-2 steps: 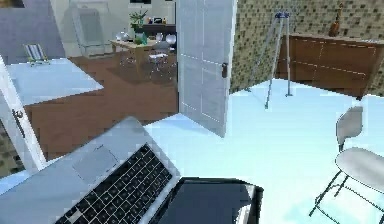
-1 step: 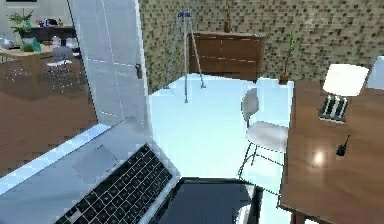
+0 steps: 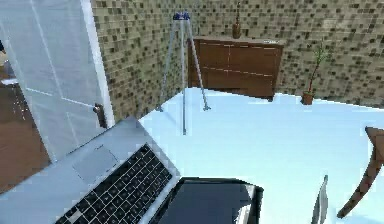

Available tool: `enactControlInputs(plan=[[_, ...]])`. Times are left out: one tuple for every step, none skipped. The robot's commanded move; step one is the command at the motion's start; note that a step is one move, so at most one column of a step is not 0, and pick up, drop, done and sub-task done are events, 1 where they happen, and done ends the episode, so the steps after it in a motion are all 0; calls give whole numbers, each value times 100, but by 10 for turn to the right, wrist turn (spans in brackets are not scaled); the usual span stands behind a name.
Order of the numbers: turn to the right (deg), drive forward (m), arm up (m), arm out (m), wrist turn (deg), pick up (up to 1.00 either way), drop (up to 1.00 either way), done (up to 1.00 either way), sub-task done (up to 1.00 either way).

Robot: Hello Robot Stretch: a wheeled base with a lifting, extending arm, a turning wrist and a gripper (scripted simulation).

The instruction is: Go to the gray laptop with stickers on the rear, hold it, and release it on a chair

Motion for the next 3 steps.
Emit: enactControlInputs(plan=[[270, 0, 0, 0, 0, 0, 0, 0, 0], [0, 5, 0, 0, 0, 0, 0, 0, 0], [360, 0, 0, 0, 0, 0, 0, 0, 0]])
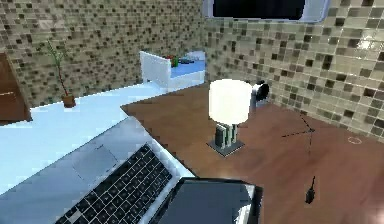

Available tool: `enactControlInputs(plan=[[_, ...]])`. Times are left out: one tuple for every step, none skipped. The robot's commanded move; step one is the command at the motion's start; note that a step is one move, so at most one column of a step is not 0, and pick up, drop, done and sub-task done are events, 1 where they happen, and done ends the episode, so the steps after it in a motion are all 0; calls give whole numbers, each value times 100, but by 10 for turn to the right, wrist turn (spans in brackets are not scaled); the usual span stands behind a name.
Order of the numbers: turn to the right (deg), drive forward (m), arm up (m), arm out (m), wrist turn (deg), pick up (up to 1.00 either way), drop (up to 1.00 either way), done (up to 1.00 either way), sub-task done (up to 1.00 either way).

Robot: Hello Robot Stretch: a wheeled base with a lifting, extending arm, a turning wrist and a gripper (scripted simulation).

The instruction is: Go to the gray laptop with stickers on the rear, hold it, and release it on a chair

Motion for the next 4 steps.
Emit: enactControlInputs(plan=[[-330, 0, 0, 0, 0, 0, 0, 0, 0], [300, 0, 0, 0, 0, 0, 0, 0, 0], [-300, 0, 0, 0, 0, 0, 0, 0, 0], [270, 0, 0, 0, 0, 0, 0, 0, 0]])
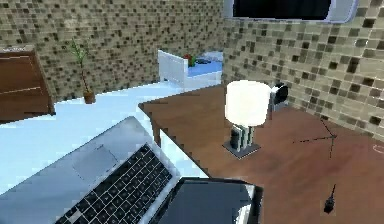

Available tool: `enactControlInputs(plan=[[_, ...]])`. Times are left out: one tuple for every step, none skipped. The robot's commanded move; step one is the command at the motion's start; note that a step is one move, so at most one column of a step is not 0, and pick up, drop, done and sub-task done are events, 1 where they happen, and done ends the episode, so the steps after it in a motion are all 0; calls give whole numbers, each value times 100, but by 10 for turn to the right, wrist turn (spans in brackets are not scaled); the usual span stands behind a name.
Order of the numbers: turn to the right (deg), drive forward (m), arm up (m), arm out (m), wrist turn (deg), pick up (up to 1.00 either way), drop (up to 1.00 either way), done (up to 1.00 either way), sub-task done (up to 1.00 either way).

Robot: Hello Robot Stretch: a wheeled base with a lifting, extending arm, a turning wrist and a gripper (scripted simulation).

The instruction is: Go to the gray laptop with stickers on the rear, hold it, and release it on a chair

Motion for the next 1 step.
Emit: enactControlInputs(plan=[[-180, 0, 0, 0, 0, 0, 0, 0, 0]])
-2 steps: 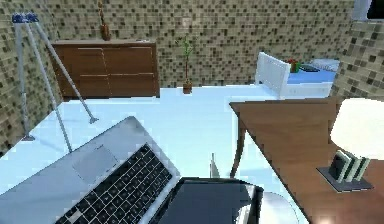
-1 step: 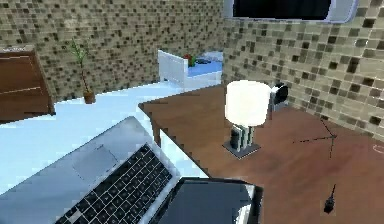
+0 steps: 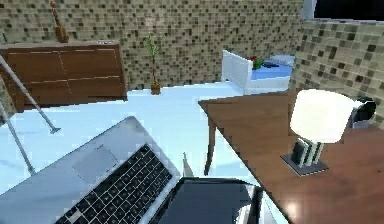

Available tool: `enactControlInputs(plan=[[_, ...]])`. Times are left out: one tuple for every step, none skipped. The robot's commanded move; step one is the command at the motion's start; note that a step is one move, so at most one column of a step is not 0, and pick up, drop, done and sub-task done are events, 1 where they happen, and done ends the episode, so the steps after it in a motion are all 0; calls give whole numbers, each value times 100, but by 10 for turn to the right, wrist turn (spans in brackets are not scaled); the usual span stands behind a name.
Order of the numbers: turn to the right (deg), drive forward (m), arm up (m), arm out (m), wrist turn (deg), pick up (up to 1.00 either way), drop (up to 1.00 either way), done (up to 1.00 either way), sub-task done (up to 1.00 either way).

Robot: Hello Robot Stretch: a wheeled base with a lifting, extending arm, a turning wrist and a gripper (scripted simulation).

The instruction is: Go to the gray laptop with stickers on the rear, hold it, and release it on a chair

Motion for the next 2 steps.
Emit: enactControlInputs(plan=[[0, 20, 0, 0, 0, 0, 0, 0, 0], [150, 0, 0, 0, 0, 0, 0, 0, 0]])
